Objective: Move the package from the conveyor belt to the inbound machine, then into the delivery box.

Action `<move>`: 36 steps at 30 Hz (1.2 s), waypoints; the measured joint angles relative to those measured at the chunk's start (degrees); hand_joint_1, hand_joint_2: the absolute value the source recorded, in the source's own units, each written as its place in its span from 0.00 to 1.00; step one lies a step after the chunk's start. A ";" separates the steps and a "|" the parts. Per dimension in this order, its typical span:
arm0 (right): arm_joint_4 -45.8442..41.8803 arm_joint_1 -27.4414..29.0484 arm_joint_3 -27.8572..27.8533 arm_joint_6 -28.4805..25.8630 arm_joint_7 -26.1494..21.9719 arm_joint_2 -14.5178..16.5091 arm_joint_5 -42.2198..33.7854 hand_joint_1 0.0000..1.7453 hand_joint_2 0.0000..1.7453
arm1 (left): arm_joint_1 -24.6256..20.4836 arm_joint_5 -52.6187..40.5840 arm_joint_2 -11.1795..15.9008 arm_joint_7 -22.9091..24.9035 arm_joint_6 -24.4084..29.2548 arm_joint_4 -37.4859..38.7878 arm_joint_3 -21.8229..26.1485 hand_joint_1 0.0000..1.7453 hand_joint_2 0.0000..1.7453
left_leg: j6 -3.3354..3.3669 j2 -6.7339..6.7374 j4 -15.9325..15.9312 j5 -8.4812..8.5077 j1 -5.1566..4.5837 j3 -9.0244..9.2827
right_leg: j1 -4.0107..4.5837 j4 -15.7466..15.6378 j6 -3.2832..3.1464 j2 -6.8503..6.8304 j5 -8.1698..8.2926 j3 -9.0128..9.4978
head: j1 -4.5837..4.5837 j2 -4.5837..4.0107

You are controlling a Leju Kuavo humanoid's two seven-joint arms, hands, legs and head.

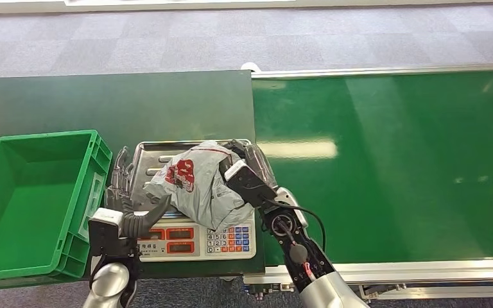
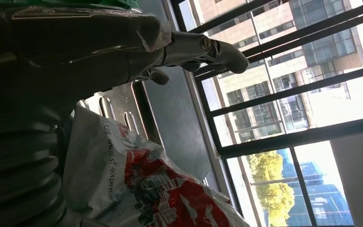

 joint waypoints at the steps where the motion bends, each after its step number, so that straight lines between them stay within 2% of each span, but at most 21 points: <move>1: 0.27 -0.19 0.01 -0.14 0.60 0.00 -0.20 0.84 1.00 | 0.00 0.13 0.00 -0.05 0.09 -0.03 0.05 0.00 1.00 | 0.00 -0.01 0.00 0.00 0.00 0.00 | 0.00 0.00 0.00 0.00 0.00 0.00 | 0.00 0.00; 4: 1.76 -1.03 -0.02 -0.34 3.34 0.02 -0.99 0.77 1.00 | -0.02 0.31 -0.02 -0.11 0.24 -0.07 0.18 0.00 1.00 | 0.00 -0.01 0.00 0.00 0.00 0.00 | 0.00 0.00 0.00 -0.01 0.00 -0.01 | -0.01 0.00; 6: 3.27 -1.84 -0.09 -0.39 5.17 0.07 -1.63 0.56 1.00 | -0.11 0.37 -0.07 -0.11 0.38 -0.07 0.27 0.00 1.00 | 0.00 -0.01 0.00 0.00 0.00 0.00 | 0.00 0.00 0.00 0.00 0.00 -0.01 | -0.01 0.00; 8: 4.80 -2.66 -0.26 -0.39 6.23 0.16 -2.28 0.19 1.00 | -0.34 0.43 -0.11 -0.11 0.56 -0.07 0.39 0.00 1.00 | 0.00 -0.01 0.00 0.00 0.01 0.00 | 0.01 0.00 0.00 0.00 0.00 -0.02 | -0.02 0.00; 10: 6.27 -3.43 -0.52 -0.39 7.06 0.31 -2.76 0.00 1.00 | -0.65 0.48 -0.12 -0.10 0.65 -0.07 0.56 0.00 1.00 | 0.00 0.00 0.00 0.00 0.01 0.01 | 0.01 0.00 0.00 0.00 0.00 -0.01 | -0.02 0.00; 16: 9.26 -5.11 -1.57 -0.32 8.40 0.58 -4.05 0.00 1.00 | -0.98 0.68 -0.14 -0.07 0.67 -0.07 0.89 0.00 1.00 | 0.00 0.01 0.00 0.00 0.01 0.01 | 0.01 0.00 0.00 0.00 0.00 -0.01 | 0.00 0.00; 27: 9.69 -5.02 -3.63 0.17 5.13 0.54 -7.43 0.00 1.00 | -0.98 1.76 -0.65 -0.08 -1.18 -0.06 0.31 0.00 1.00 | 0.00 0.00 0.00 0.00 0.01 0.01 | 0.01 0.00 0.00 0.00 0.00 -0.03 | -0.01 0.00; 32: 5.41 -2.84 -4.47 1.73 4.18 -0.06 -11.75 0.00 1.00 | -1.10 2.14 -1.30 -0.15 -2.38 -0.05 -2.24 0.00 1.00 | 0.00 -0.04 0.02 0.00 0.00 0.01 | 0.00 -0.01 0.00 -0.01 0.00 -0.04 | -0.01 0.00; 36: -1.65 1.49 -6.02 3.25 5.10 -2.20 -16.00 0.00 1.00 | -1.15 2.28 -1.36 -0.74 -2.39 -0.54 -4.01 0.00 1.00 | 0.00 -0.11 0.02 -0.01 -0.01 -0.03 | -0.01 -0.02 0.01 -0.05 -0.01 -0.05 | -0.01 0.00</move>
